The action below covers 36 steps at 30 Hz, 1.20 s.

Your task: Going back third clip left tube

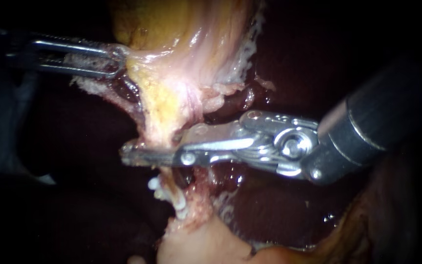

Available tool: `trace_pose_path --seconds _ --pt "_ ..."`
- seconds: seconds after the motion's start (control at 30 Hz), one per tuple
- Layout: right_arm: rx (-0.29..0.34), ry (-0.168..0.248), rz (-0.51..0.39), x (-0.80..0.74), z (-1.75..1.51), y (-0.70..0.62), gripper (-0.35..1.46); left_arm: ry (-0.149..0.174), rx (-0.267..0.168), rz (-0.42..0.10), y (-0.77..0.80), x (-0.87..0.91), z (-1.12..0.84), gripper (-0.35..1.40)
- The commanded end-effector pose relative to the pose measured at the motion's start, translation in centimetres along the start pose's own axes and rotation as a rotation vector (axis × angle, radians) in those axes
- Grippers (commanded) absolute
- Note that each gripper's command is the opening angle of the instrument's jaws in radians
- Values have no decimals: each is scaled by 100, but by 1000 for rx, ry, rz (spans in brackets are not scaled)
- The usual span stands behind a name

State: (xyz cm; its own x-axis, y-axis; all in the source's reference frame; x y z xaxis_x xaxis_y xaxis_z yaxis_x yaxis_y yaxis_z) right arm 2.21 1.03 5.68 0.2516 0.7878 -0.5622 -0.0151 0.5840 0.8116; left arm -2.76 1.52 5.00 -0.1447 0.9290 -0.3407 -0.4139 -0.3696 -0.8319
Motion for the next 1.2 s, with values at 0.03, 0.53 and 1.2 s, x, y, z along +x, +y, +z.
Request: trace_pose_path --seconds 0.03,0.53,1.2 --pt "3 -1 0 -1 0 1 -35 0 1 0 0 0 0 -35" --pt "-17 34 -44 -17 9 36 49 1 1 0 2 0 0 -35" --pt "-73 14 -472 -59 -126 39 50 -1 -1 0 1 -1 -4 -35"
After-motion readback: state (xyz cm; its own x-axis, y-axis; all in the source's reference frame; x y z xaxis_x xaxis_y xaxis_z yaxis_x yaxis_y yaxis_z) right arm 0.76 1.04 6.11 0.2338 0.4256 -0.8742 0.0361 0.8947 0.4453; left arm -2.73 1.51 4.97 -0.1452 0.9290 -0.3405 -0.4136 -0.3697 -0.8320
